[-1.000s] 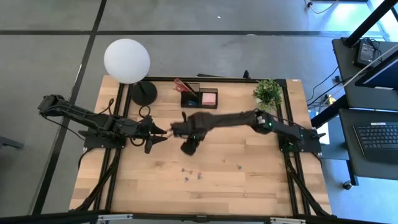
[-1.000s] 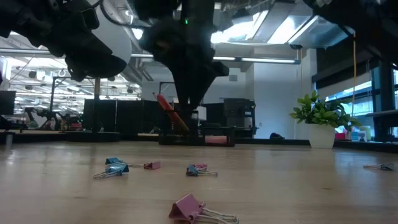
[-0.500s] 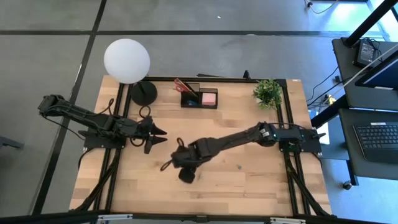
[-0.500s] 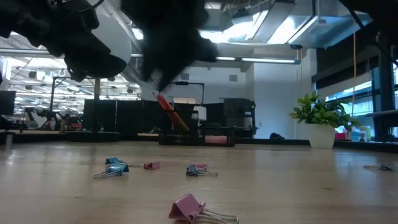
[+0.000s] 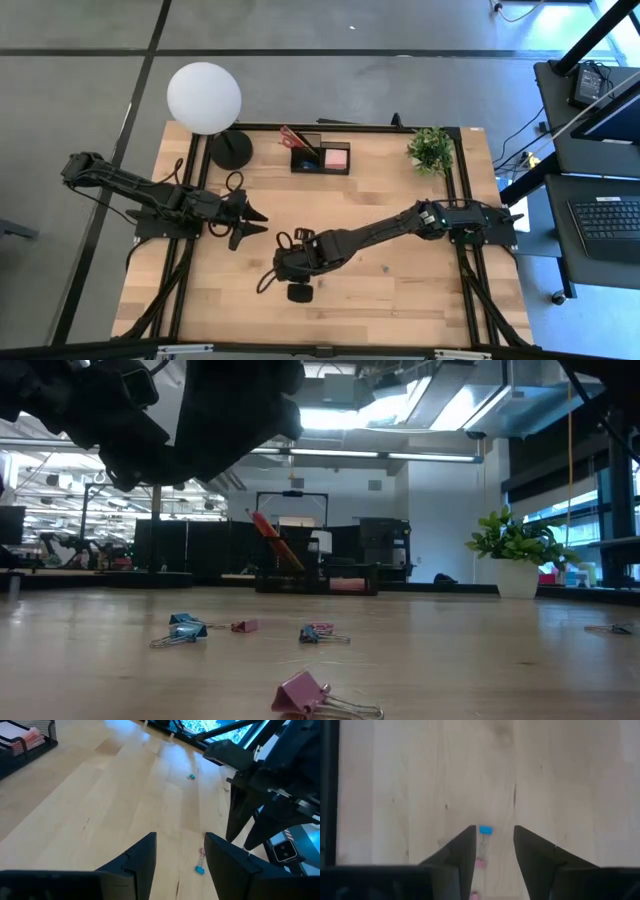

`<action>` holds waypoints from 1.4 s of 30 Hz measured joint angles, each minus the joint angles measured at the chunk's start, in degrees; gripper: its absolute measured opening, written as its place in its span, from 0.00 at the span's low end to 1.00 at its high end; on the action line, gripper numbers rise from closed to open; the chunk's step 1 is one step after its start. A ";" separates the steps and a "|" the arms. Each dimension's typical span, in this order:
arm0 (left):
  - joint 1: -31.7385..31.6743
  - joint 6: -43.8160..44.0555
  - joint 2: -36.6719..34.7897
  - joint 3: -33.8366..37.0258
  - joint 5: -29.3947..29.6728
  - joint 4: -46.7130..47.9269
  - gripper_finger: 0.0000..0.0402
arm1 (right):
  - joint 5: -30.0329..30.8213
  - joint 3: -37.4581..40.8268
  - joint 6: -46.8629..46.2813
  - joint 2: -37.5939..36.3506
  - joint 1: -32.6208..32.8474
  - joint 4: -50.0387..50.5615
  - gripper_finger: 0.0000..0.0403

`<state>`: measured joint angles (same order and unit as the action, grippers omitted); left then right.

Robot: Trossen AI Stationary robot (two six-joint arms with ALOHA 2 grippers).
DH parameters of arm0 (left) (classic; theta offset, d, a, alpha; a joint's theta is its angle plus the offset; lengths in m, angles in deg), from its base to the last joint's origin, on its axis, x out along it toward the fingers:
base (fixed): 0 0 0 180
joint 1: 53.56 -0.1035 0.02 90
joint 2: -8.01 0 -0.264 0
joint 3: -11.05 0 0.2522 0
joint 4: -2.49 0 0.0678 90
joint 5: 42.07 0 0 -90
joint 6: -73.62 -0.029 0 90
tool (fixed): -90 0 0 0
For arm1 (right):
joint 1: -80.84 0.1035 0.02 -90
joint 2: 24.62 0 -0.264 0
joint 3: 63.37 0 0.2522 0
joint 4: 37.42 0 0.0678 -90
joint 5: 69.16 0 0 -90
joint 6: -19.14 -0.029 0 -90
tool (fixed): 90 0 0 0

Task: Pick and place office supplies into organizer
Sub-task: Put the blue binder clip into the black desk organizer

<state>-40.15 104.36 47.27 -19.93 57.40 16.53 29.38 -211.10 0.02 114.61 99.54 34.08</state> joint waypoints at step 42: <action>0.00 -4.02 0.00 -0.04 1.62 0.42 0.40 | -0.05 14.34 -3.39 1.36 0.66 -15.10 0.54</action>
<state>-40.15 100.34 47.28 -19.97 59.02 16.94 29.33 -196.76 -3.37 115.98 100.20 18.99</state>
